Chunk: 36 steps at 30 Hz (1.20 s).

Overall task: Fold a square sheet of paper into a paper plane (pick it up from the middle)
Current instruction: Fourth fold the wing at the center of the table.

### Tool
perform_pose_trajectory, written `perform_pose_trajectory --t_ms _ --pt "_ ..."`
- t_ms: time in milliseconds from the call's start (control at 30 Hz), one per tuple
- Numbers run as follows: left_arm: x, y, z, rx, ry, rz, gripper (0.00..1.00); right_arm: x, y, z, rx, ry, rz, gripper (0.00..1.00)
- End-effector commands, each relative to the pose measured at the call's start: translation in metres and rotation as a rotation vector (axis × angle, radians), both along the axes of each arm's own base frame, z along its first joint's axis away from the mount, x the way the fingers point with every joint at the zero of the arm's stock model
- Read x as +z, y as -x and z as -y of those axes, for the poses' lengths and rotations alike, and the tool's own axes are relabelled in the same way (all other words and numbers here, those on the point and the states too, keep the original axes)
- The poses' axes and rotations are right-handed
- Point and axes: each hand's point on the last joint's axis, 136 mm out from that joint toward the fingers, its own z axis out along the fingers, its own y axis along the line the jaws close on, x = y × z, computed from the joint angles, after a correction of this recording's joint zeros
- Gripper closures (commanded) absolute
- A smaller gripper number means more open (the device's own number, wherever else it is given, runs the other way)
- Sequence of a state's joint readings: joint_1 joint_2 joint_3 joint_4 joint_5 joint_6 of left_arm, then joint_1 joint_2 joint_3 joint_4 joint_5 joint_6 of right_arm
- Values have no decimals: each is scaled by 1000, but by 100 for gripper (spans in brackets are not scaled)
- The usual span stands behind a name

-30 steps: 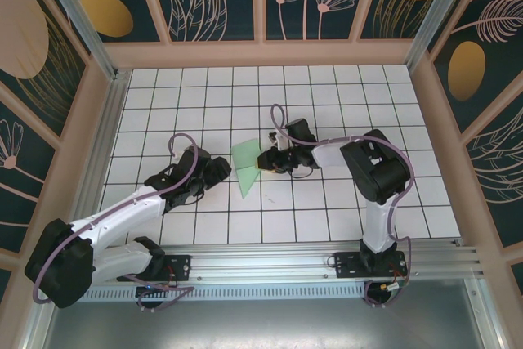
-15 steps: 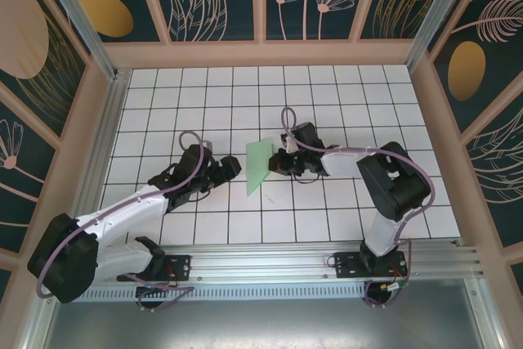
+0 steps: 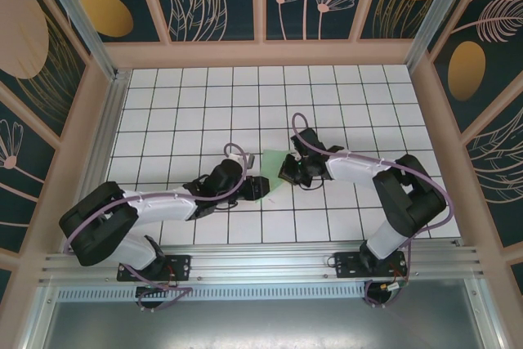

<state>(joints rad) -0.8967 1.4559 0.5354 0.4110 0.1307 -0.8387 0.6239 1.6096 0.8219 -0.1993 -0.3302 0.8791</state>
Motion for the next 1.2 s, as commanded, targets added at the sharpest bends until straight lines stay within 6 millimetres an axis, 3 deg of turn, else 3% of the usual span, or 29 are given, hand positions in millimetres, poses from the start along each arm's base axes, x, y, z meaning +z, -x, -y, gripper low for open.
perform_pose_trajectory --t_ms 0,567,800,1167 --pt "7 -10 4 -10 -31 147 58 13 -1 -1 -53 -3 -29 96" --pt "-32 -5 12 -88 -229 199 63 25 5 -13 -117 -95 -126 97" --pt "-37 -10 7 -73 -275 218 64 27 7 -12 -125 -98 -145 97" --pt "-52 2 9 -138 -300 216 62 30 6 -13 -146 -121 -167 97"
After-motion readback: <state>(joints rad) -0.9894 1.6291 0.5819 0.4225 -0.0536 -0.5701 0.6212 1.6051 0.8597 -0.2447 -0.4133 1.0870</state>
